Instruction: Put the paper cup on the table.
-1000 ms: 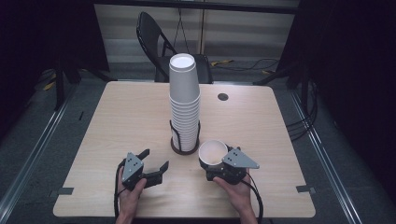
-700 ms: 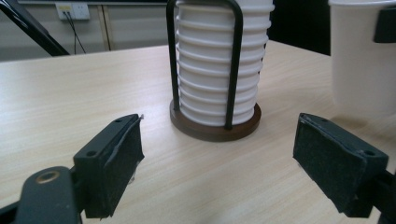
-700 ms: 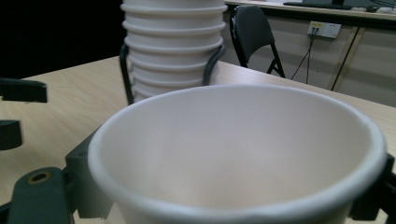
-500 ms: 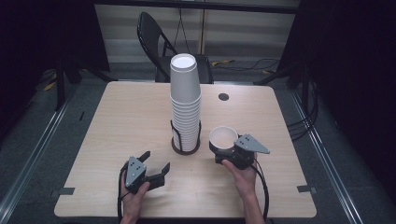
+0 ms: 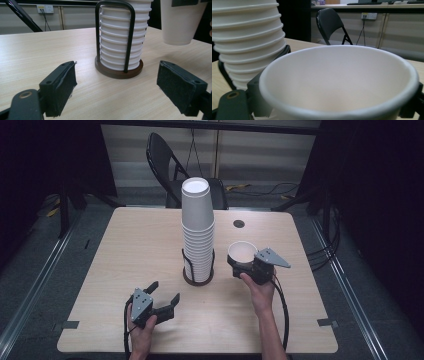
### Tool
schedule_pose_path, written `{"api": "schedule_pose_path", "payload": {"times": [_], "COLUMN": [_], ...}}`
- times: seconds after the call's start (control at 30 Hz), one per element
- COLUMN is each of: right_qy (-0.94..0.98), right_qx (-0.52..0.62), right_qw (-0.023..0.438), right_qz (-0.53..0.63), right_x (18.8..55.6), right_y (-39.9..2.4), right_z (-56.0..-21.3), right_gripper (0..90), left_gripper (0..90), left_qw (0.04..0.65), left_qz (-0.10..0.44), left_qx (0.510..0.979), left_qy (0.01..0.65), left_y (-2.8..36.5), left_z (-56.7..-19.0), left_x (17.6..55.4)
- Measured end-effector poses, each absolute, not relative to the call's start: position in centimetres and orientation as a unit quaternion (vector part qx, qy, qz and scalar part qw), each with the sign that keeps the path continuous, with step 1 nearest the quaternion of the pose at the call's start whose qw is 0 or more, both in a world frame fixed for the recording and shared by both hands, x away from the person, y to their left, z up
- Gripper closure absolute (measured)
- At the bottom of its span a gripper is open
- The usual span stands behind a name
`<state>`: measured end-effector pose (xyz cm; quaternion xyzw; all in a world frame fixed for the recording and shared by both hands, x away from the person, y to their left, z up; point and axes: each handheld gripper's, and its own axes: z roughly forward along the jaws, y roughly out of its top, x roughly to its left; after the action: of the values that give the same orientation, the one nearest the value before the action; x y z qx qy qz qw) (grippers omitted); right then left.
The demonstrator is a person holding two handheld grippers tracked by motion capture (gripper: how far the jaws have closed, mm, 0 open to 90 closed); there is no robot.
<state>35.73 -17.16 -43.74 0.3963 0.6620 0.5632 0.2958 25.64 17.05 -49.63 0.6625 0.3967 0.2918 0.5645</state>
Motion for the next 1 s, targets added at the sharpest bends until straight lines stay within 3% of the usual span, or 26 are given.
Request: {"api": "schedule_pose_path", "payload": {"times": [0.47,1.0], "right_qy": [0.653,0.644], "right_qx": [0.419,0.446], "right_qw": [0.292,0.280], "right_qz": [0.559,0.555], "right_x": [39.7,42.4], "right_y": [-17.0,-16.7], "right_z": [-43.9,-46.8], "right_gripper": [12.1,11.9], "left_gripper": [15.8,15.8], "left_qw": [0.569,0.569], "left_qz": [0.292,0.294], "left_qx": [0.659,0.661], "left_qy": [0.396,0.392], "left_y": [17.2,17.1], "left_z": [-49.7,-49.7], "left_x": [25.6,25.5]}}
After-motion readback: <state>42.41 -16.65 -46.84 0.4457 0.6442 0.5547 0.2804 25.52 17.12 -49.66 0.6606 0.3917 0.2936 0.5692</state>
